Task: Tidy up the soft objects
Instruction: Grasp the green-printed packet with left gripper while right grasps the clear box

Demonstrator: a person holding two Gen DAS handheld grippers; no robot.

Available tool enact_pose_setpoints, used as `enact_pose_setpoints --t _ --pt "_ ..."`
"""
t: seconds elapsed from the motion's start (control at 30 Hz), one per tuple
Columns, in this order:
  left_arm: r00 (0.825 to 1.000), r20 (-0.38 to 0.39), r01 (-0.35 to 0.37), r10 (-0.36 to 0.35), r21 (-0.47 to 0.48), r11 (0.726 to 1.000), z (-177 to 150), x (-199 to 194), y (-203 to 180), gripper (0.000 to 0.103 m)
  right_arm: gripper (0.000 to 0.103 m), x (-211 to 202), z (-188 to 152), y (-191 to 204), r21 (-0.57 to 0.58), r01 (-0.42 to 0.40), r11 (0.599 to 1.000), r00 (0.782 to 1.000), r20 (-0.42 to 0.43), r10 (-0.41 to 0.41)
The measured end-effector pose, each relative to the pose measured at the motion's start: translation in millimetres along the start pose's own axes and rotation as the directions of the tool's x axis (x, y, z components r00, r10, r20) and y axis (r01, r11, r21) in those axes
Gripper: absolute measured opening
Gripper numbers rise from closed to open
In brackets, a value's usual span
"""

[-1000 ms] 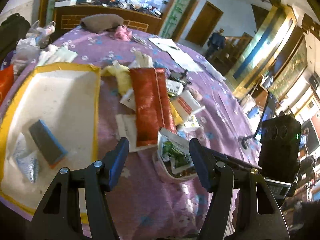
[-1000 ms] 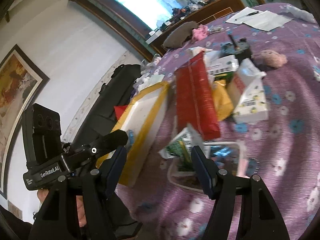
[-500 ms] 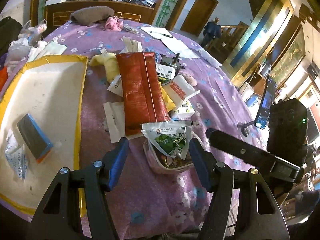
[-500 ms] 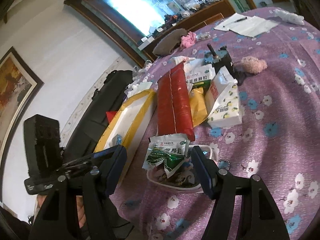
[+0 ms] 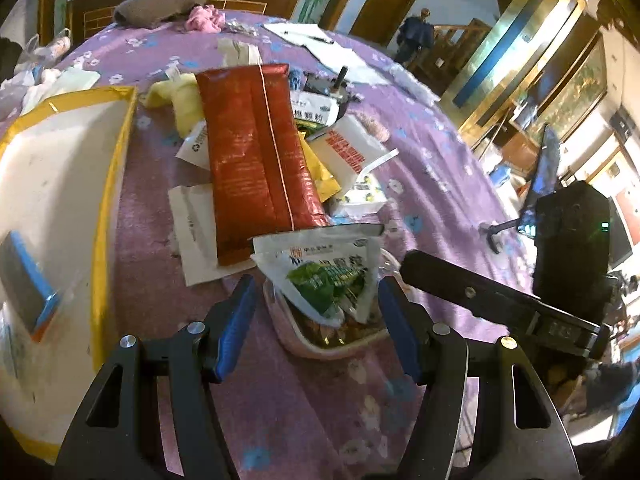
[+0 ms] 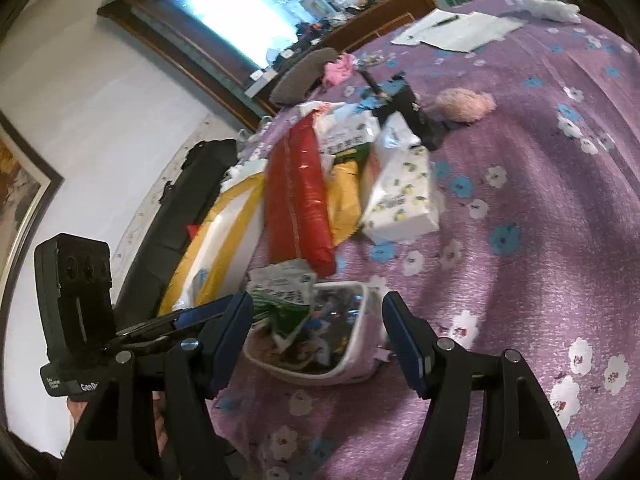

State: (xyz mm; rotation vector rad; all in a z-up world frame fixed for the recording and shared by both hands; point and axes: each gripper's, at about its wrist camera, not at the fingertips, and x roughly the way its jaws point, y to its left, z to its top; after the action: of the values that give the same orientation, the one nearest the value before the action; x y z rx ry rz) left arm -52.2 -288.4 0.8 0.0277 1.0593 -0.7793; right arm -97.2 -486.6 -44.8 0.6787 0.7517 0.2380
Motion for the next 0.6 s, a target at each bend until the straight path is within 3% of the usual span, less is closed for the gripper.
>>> enact_pose_setpoints --t 0.07,0.3,0.53,0.6 --pt "0.999 -0.017 -0.035 0.035 -0.024 0.999 3 11 3 0.063 0.067 2 -1 -4 0.003 0.015 1.000 1.000 -0.016 -0.015" --pt "0.999 0.029 -0.014 0.017 -0.100 0.995 9 13 18 0.055 0.067 16 -8 -2 -0.020 0.034 0.999 0.997 -0.076 -0.035" --pt "0.999 0.041 0.001 0.004 -0.125 0.992 3 13 26 0.054 0.066 24 -13 20 -0.135 0.147 0.980 0.986 -0.062 -0.156" --pt "0.999 0.042 0.001 0.005 -0.120 0.993 2 13 25 0.054 0.058 24 -15 22 -0.138 0.134 0.981 0.987 -0.068 -0.144"
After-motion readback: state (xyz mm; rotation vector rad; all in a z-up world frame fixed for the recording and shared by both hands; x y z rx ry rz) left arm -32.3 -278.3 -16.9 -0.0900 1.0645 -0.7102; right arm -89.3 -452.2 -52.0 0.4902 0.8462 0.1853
